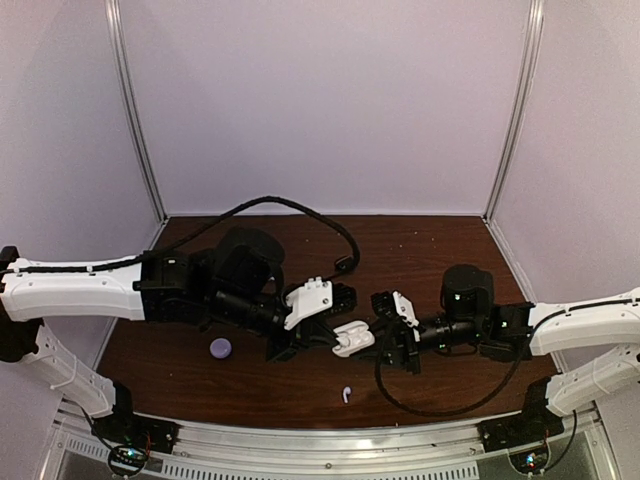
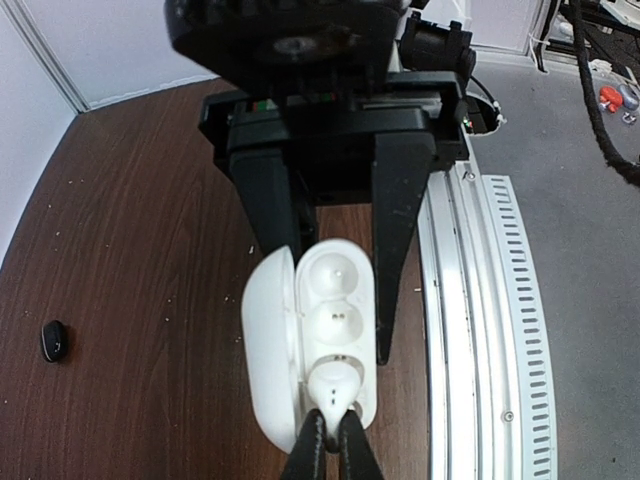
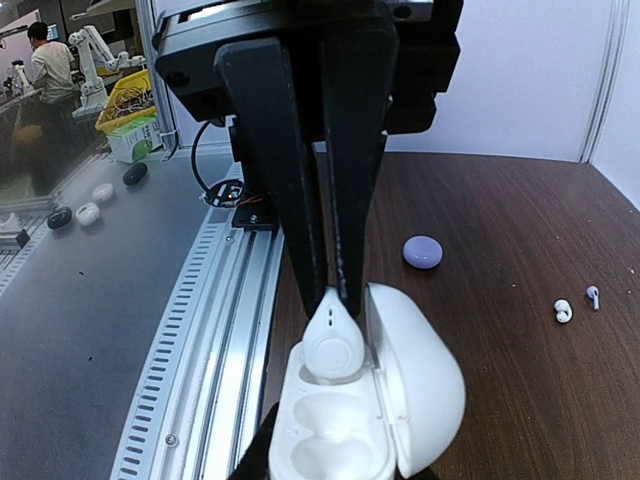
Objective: Insert the wireless bluetooth earbuds into the charging case
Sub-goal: Insert the left earbud into the left side groove of the charging case.
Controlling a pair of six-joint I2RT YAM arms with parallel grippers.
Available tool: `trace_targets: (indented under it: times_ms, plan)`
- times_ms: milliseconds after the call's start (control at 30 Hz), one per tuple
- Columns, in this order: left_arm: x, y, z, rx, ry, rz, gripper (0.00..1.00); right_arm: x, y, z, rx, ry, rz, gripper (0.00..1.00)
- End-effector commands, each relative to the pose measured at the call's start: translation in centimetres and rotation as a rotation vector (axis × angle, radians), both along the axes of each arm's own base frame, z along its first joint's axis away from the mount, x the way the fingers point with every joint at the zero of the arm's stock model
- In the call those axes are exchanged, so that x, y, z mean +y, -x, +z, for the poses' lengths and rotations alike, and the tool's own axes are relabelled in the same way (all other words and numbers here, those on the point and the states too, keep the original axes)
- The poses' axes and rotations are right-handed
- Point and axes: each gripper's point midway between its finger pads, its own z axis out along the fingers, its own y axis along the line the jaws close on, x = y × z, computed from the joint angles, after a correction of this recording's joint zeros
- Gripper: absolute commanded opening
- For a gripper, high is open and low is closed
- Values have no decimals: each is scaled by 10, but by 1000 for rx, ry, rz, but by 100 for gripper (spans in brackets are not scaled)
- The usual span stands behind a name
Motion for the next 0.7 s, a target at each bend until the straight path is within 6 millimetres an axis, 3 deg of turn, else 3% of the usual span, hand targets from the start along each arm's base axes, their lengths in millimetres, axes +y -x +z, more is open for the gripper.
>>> trace_targets:
  times_ms: [0,167,467,667]
  plan:
    - [1,-4,-1,-9,-25,10,0,7,1,28,-45,-77,15,0]
    - [-3,-4,0,-5,-23,9,0,9,0,31,-43,-84,17,0]
    - [-8,-2,-17,11,-63,2,0,12,-1,36,-48,-100,19,0]
    - [-8,-2,-6,8,-39,11,15,11,-1,34,-46,-94,18,0]
